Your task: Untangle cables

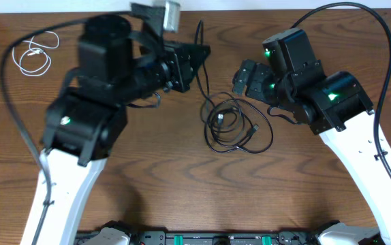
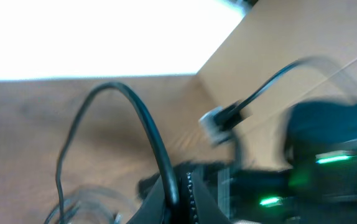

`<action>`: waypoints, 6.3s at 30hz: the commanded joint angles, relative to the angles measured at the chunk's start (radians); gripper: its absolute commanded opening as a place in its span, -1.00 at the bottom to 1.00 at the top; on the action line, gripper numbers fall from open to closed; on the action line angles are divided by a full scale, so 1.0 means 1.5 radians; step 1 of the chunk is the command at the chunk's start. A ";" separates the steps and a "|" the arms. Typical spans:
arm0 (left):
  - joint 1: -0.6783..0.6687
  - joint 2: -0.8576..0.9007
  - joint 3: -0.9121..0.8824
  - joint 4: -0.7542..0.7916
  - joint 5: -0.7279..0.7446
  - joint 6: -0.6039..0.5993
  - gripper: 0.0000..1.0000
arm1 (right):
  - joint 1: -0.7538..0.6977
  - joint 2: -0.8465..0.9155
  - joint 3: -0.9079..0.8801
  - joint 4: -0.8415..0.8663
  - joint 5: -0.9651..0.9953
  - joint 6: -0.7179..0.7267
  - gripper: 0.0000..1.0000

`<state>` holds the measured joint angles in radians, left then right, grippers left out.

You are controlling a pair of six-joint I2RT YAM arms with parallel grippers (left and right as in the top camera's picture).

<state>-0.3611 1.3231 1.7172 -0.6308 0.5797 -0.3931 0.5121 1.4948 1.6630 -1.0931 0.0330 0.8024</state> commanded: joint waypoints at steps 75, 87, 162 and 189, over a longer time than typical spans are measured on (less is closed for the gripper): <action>0.001 -0.061 0.242 -0.051 -0.214 -0.082 -0.85 | 0.116 0.025 -0.332 0.489 -0.297 -0.074 0.39; 0.001 -0.070 0.242 -0.030 -0.182 -0.093 -0.85 | 0.127 0.094 -0.332 0.411 -0.135 -0.069 0.36; 0.002 -0.103 0.242 -0.365 -0.779 -0.053 -0.85 | -0.022 -0.026 -0.180 0.190 0.026 -0.102 -0.97; 0.002 -0.062 0.241 -0.506 -0.792 -0.112 -0.21 | -0.018 -0.108 -0.150 0.241 0.068 -0.102 -0.97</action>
<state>-0.3607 1.2030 2.0644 -1.3834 -0.6823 -0.5472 0.4828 1.3327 1.4387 -0.7532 0.2447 0.6582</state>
